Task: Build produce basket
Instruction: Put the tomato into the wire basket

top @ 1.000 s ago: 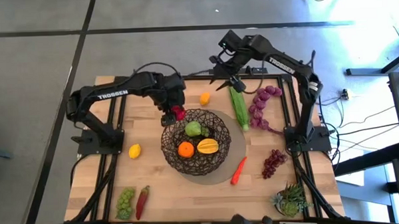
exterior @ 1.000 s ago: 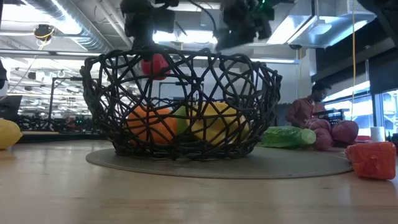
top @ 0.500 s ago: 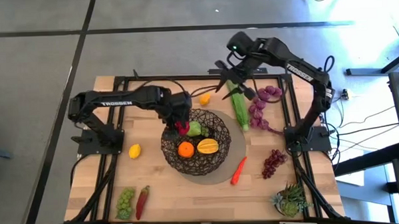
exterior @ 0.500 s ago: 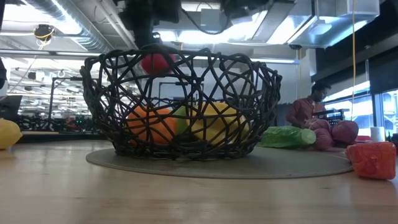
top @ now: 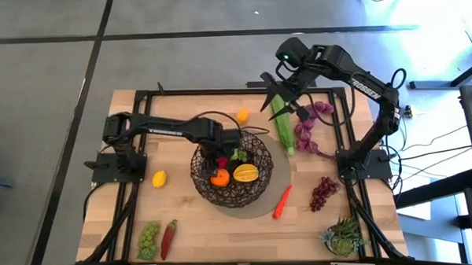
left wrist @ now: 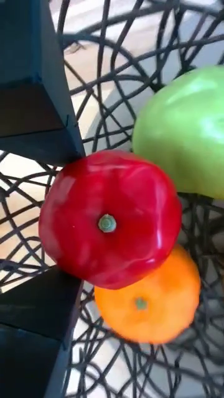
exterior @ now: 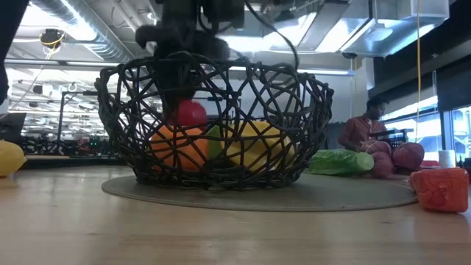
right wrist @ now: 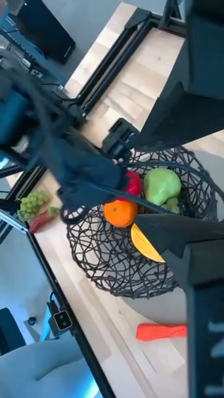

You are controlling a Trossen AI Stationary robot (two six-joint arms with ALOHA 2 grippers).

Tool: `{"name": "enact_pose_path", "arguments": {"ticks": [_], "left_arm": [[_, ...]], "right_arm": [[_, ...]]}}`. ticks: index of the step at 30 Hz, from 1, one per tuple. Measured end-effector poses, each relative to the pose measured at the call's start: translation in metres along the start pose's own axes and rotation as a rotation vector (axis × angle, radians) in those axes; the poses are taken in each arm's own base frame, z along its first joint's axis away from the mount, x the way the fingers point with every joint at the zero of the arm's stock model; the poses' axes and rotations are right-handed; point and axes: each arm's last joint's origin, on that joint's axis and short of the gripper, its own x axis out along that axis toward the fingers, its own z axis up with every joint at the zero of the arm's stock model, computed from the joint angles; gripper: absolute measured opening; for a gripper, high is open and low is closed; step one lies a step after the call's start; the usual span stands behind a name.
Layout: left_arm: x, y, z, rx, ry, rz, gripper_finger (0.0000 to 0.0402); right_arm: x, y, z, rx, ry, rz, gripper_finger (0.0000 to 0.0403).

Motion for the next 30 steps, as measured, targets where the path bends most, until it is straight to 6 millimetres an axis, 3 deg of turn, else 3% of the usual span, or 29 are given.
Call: {"name": "enact_pose_path", "arguments": {"ticks": [11,30], "left_arm": [[0.026,0.002,0.006,-0.054,0.068,0.026,0.0238],[0.027,0.002,0.006,-0.13,0.074,0.025,0.0239]], "right_arm": [[0.0,0.001,0.0,0.007,0.005,0.007,0.0177],[0.0,0.001,0.0,0.006,0.004,0.005,0.0177]]}}
